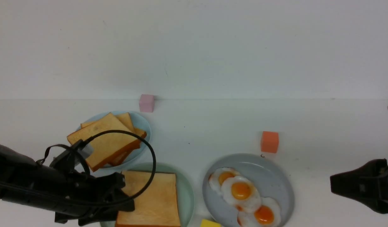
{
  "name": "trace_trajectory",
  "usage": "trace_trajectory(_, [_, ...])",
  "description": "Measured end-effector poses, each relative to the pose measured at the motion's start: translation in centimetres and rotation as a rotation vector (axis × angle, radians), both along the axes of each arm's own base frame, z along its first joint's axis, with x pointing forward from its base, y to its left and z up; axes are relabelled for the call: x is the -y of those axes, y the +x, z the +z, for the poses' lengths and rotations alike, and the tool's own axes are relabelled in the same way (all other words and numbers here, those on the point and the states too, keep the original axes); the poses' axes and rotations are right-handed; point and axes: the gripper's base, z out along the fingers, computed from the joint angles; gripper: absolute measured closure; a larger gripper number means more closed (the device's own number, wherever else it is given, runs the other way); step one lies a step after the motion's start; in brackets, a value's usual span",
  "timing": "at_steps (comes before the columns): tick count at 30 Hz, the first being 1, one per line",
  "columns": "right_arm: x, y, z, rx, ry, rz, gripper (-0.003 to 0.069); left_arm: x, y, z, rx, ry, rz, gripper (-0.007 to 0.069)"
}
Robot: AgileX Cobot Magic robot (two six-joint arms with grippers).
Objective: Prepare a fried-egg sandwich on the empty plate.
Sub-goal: Use the left arm to put a slice of bread into the empty plate in the middle, then use the right arm to grab a fried egg
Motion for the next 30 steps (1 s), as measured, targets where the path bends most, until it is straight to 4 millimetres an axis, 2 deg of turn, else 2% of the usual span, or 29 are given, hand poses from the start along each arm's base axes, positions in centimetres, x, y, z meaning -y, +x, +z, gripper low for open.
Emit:
trace_trajectory(1, [-0.2,0.5,-0.1,-0.018,-0.005,0.003,0.0342,0.1,-0.1,0.4,-0.001,-0.004,-0.020,0.0202])
trace_trajectory(5, [-0.6,2.0,-0.3,-0.066,-0.017,0.008,0.0342,-0.1,0.0,2.1,-0.002,0.023,-0.015,0.0070])
trace_trajectory(7, [-0.8,2.7,-0.4,-0.081,-0.021,0.008,0.0342,-0.3,0.3,3.0,0.002,0.048,-0.015,0.0041])
trace_trajectory(10, [-1.4,4.5,-0.9,-0.123,-0.032,0.011,0.0332,-0.9,0.6,5.8,0.032,0.126,-0.017,0.0018])
trace_trajectory(13, [-1.9,6.2,-1.7,-0.157,-0.057,0.031,0.0316,-1.3,0.7,9.3,0.084,0.184,-0.017,0.0034])
trace_trajectory(15, [-2.3,7.3,-2.4,-0.175,-0.072,0.062,0.0314,-1.5,0.1,11.9,0.149,0.208,-0.030,0.0062])
trace_trajectory(17, [-2.8,8.5,-3.4,-0.207,-0.084,0.091,0.0313,-1.3,-1.4,14.4,0.241,0.222,-0.058,0.0114])
trace_trajectory(18, [-2.9,8.8,-3.6,-0.210,-0.085,0.099,0.0313,-1.3,-1.7,14.8,0.259,0.223,-0.061,0.0120])
trace_trajectory(20, [-3.5,10.0,-4.5,-0.237,-0.067,0.112,0.0313,-0.2,-4.2,16.6,0.380,0.243,-0.164,0.0216])
trace_trajectory(24, [-4.3,11.6,-5.2,-0.228,-0.073,0.185,0.0313,1.7,-8.1,16.9,0.530,0.253,-0.342,0.0414])
trace_trajectory(30, [-5.5,14.4,-7.1,-0.294,-0.085,0.273,0.0313,3.5,-10.9,14.8,0.622,0.232,-0.470,0.0634])
